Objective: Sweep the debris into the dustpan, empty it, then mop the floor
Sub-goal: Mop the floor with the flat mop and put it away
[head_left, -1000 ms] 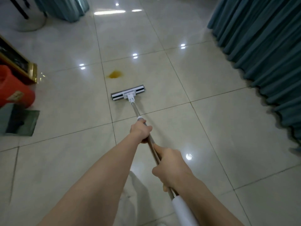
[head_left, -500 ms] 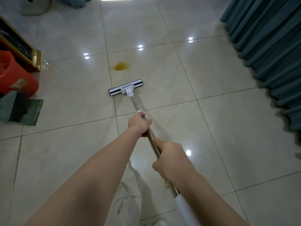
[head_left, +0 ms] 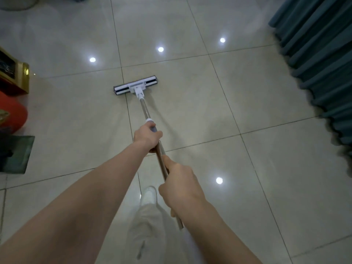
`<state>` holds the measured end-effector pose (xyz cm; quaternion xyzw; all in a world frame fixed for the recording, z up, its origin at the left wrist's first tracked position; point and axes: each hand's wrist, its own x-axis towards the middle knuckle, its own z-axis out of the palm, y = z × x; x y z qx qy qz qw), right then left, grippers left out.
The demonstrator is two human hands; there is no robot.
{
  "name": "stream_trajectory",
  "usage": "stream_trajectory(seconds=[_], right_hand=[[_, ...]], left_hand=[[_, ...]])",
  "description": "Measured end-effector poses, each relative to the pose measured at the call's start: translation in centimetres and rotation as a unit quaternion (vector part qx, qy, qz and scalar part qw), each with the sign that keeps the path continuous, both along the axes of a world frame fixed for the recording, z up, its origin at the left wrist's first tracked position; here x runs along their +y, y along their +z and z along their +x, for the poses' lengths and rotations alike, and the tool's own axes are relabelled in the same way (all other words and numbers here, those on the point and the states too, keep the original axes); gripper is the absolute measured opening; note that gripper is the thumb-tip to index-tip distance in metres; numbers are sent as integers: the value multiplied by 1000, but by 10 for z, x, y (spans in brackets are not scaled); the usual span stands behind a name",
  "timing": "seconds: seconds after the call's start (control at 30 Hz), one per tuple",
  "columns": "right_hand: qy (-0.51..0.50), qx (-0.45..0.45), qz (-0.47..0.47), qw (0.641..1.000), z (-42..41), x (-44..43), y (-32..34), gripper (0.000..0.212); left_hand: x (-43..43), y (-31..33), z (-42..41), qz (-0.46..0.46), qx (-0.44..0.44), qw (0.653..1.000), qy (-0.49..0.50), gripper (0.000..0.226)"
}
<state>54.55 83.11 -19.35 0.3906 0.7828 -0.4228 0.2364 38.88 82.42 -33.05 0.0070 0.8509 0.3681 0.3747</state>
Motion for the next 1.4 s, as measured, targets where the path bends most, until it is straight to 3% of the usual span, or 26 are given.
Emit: stream_trajectory(seconds=[0.33,0.47,0.6,0.83,1.0,1.13,1.3,1.4], right_hand=[[22,21,41,999,-209,76,-37,63],[20,20,35,999,-229,72,-49,76],[8,27,11,1000,-188,53,-52,92],[9,-24,-17,1000,-63,29,-32,86],[-6,-37,-73,997,42,19,4,67],[14,-31,-65,997,101,1,28,54],[6,11,-29,1000,114,-1,46,25],[-6,15,-32,999,91,5,45,26]], left_hand=[[74,-6,-203,20,-10,999,26,26],[75,-11,-224,6,-15,1000,17,20],[59,-18,-195,-6,-35,999,0,27],[28,-9,-79,-5,-59,998,-8,36],[12,3,10,-1,-70,997,14,34],[-5,17,57,11,-83,996,31,39],[-14,33,84,37,-77,995,58,35],[-9,37,67,62,-71,990,106,31]])
